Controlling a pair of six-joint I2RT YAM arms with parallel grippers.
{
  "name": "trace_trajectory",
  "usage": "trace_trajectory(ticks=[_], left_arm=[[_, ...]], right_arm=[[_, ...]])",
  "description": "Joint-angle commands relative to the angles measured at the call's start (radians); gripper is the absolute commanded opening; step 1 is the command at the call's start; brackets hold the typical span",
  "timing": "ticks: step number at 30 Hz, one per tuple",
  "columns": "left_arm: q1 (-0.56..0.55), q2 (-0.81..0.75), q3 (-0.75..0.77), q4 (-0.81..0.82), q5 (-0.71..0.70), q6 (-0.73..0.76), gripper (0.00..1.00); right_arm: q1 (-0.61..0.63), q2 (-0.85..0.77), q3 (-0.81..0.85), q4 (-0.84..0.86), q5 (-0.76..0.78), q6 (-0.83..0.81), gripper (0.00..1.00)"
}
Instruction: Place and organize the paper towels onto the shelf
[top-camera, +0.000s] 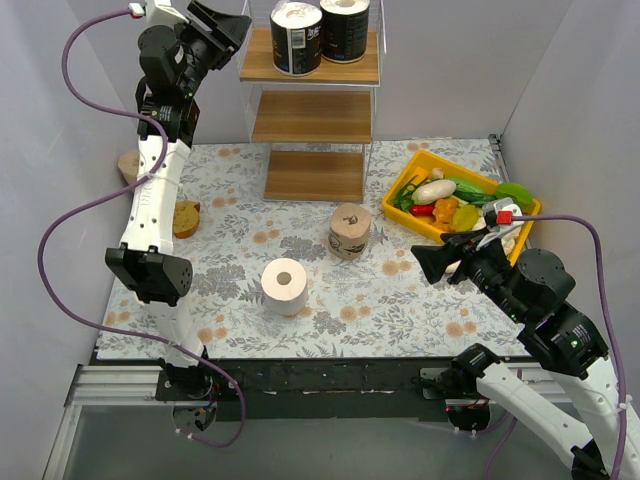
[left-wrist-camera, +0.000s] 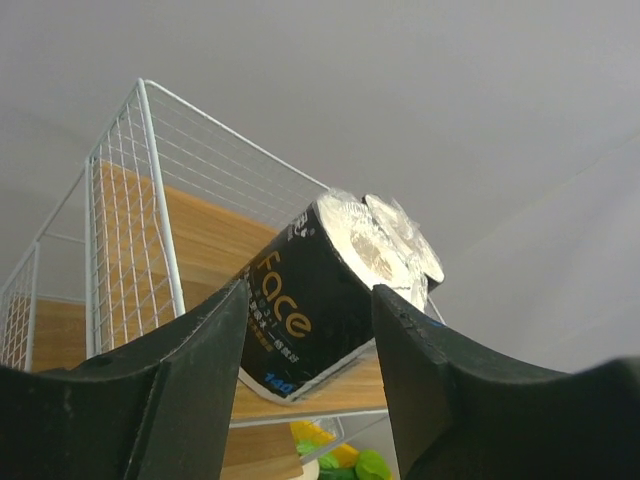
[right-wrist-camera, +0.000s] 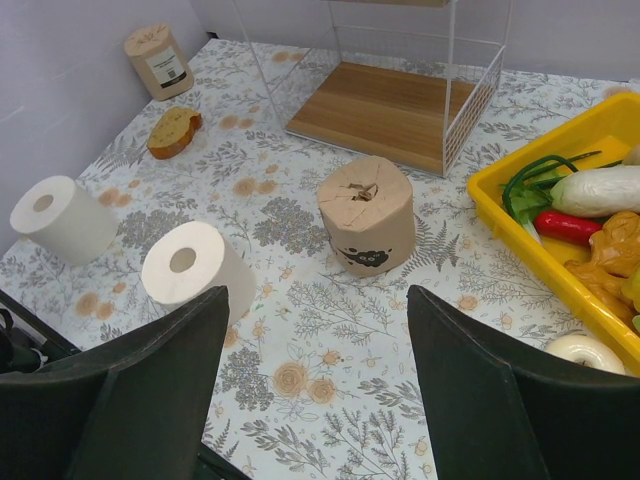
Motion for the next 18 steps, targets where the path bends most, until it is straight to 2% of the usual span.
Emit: trace_trajectory(ticks=[1, 8, 18], left_arm=[[-0.048, -0.112, -0.112, 0.043, 0.057, 0.114, 0.52], [-0.144, -0.168, -0.247, 0.121, 0.133, 0.213, 0.51], [-0.210, -0.076, -0.206, 0.180, 0.134, 0.247, 0.50]], right_arm=[[0.000, -0.009, 0.012, 0.035, 0.005, -0.010, 0.79], [0.002, -0.003, 0.000, 0.038, -0.008, -0.005, 0.79], [0.003, 0.011, 0.003, 0.038, -0.002, 0.002, 0.79]])
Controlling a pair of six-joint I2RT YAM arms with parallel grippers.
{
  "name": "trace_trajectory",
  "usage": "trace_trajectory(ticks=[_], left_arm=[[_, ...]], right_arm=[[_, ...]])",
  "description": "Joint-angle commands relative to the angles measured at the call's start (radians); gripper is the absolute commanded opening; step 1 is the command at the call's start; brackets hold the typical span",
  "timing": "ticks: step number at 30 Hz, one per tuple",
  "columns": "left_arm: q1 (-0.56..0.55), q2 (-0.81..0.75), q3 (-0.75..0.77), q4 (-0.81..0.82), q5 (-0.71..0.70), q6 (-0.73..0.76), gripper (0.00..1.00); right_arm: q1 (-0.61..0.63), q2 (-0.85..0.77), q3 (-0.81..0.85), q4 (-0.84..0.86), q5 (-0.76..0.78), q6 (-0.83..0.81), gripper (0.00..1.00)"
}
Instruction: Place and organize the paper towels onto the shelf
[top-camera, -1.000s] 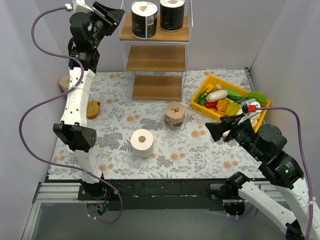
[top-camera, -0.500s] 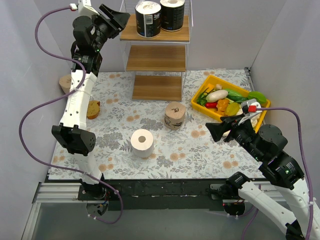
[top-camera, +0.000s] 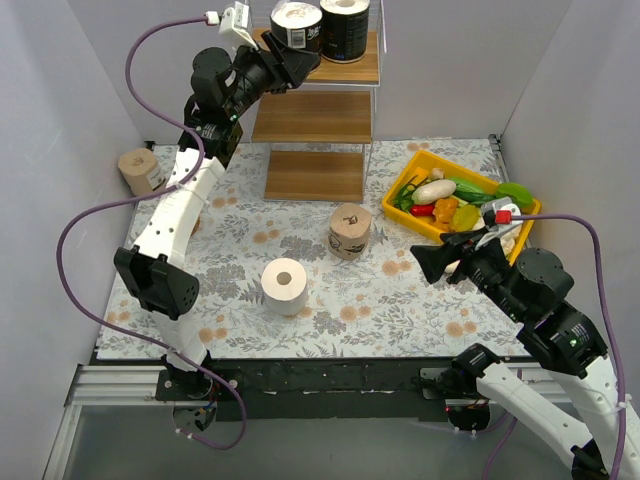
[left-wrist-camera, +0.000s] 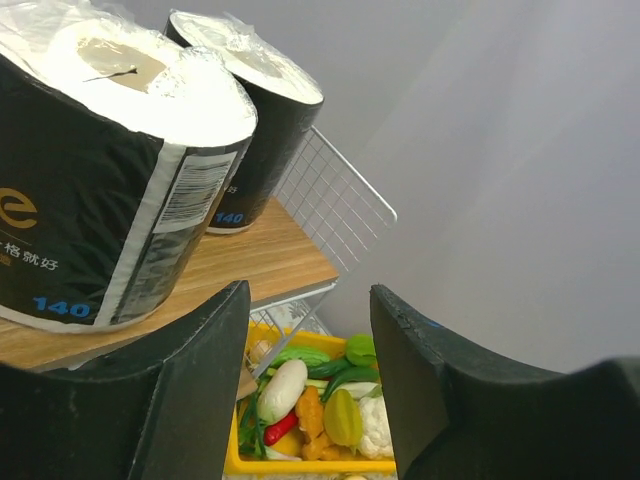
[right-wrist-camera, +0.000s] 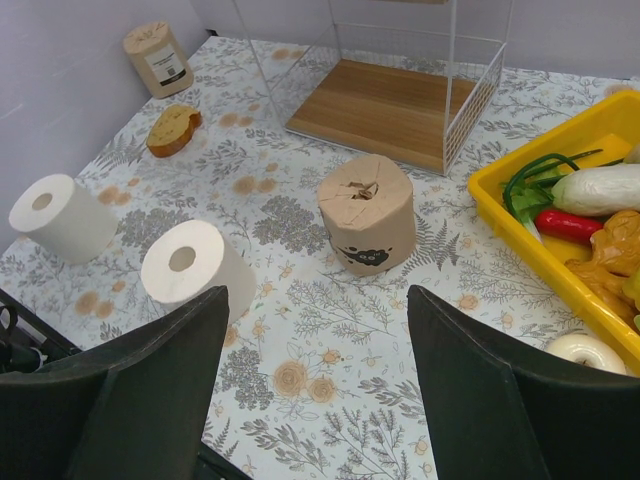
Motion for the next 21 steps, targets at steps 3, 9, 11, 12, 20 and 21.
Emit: trace_trajectory(ticks=[3, 9, 11, 12, 20, 21], left_arm=[[-0.001, 0.036, 0.044, 0.050, -0.041, 0.048, 0.51], [-0.001, 0.053, 0.035, 0.061, -0.162, 0.108, 0.51], [-0.001, 0.053, 0.027, 0.071, -0.181, 0.125, 0.52], [-0.001, 0.060, 0.029, 0.073, -0.202, 0.136, 0.52], [-0.001, 0.123, 0.116, 0.032, -0.308, 0.189, 0.52], [-0.001, 0.128, 0.121, 0.032, -0.309, 0.191, 0.52]], right_arm=[[0.002, 0.014, 0.004, 0.036, 0.000, 0.007, 0.79], [0.002, 0.032, 0.011, 0.032, 0.011, 0.007, 0.79], [0.002, 0.032, 0.010, 0.032, 0.014, 0.007, 0.79], [0.002, 0.032, 0.007, 0.035, 0.016, 0.007, 0.79], [0.002, 0.040, 0.001, 0.035, 0.017, 0.009, 0.79], [0.002, 0.040, -0.001, 0.035, 0.019, 0.010, 0.79]])
